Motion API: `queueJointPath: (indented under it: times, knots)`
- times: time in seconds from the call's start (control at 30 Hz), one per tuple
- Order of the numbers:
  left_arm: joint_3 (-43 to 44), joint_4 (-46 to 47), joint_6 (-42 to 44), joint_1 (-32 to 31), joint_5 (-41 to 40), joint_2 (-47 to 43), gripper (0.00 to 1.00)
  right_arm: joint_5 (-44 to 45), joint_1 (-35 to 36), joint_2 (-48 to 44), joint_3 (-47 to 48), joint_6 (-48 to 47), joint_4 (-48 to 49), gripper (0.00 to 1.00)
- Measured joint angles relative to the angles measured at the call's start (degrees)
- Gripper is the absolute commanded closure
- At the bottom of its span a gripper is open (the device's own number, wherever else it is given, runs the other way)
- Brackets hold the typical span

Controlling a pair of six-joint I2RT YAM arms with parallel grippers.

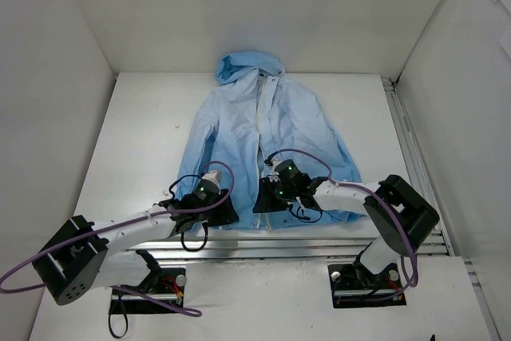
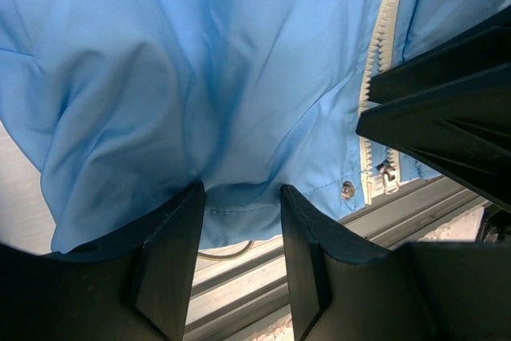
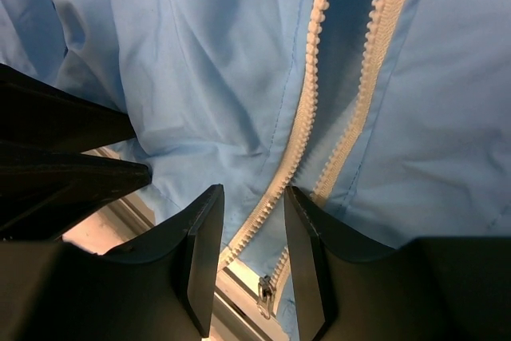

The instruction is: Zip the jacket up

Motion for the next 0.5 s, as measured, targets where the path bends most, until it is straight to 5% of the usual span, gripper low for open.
queueJointPath:
  times: [0.3,0.5]
  knots:
    - [-1.9,3.4,-0.2,0.0,0.0,-0.9,0.61,-5.6,-2.5,2.8,-2.1,2.4,8.3,0.71]
    - [-3.2,5.3,-0.3,0.0,0.0,-1.5,0.62,-6.6,-3.2,2.9,-2.2,3.1,9.1,0.60]
